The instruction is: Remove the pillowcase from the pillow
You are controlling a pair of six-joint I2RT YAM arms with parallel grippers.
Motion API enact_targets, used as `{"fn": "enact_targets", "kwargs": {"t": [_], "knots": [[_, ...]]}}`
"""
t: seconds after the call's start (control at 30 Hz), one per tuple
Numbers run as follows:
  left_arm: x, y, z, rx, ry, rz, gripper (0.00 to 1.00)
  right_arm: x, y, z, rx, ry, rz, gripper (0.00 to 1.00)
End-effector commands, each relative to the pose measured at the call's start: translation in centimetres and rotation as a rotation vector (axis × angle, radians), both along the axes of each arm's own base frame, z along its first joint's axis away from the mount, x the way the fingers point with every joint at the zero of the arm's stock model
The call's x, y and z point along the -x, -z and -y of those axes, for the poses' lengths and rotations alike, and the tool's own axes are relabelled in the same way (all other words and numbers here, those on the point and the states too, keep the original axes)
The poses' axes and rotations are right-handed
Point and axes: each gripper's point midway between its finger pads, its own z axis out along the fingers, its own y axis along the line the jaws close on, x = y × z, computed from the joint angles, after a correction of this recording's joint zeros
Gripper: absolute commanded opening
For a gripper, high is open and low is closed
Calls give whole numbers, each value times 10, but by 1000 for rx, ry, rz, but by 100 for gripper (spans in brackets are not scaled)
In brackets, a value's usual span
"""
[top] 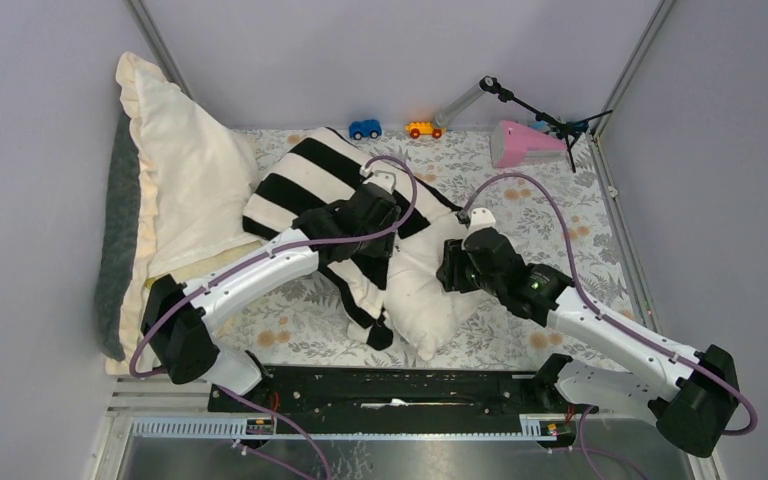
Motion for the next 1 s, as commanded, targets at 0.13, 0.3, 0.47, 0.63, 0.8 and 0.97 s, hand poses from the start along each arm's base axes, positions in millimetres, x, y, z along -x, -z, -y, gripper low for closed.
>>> {"fn": "enact_targets", "kwargs": {"t": [0.13,0.3,0.47,0.63,0.8,0.97], "knots": [[-44,17,-117,-40,-449,28,24,-19,-6,77,71,416,163,0],[-43,8,-138,57,-569,93,23,-16,-59,146,25,689,378,0],[-42,8,-154,85,-640,101,22,-4,-97,177,-5,774,485,0],[-44,-7,-126,181,-491,93,28,-9,-91,133,-41,552,411,0],[-16,-32,-48,421,-150,-14,53,-20,-82,76,-103,355,322,0],[54,-37,15,452,61,-89,74,-35,-102,43,-179,288,330,0]]}}
